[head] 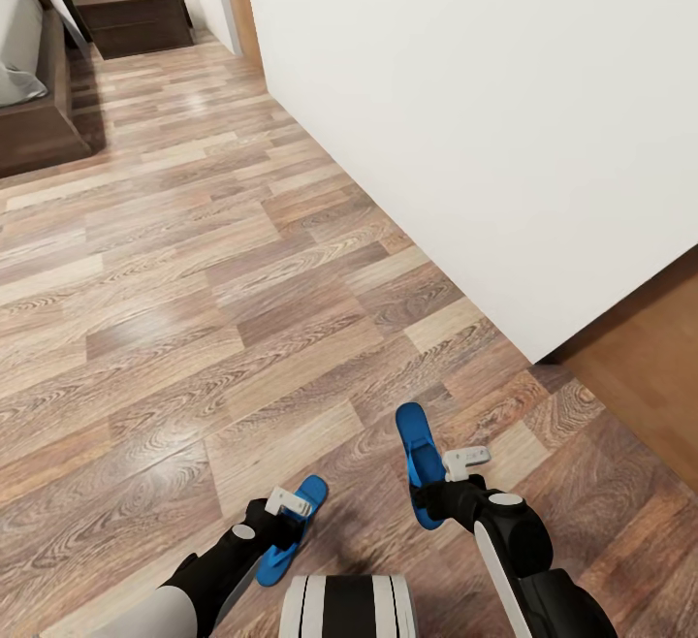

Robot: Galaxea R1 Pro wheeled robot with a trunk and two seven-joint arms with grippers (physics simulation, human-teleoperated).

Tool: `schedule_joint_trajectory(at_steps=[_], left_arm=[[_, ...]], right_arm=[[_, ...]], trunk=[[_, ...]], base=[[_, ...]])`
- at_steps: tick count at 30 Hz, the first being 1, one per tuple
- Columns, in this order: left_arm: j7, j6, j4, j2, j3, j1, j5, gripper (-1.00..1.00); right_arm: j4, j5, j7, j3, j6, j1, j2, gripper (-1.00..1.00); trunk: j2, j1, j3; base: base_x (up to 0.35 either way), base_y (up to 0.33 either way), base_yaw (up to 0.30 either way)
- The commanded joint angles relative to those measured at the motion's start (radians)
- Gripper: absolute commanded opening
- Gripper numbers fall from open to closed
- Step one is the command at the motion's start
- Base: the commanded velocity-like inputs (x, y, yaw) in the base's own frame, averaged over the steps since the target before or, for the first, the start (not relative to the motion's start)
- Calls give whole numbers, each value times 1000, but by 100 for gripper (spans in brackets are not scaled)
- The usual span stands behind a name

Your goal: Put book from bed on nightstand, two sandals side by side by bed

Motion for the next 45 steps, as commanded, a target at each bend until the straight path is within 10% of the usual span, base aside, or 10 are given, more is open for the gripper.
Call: schedule_joint_trajectory(at_steps=[1, 45], left_arm=[[-1, 6, -2, 0, -2, 0, 0, 100], [-1, 5, -2, 0, -2, 0, 0, 100]], right_arm=[[-1, 0, -1, 0, 5, 0, 0, -100], [-1, 0, -1, 0, 5, 0, 0, -100]], trunk=[[0, 0, -1], [-2, 4, -35]], base=[[0, 0, 0], [0, 0, 0]])
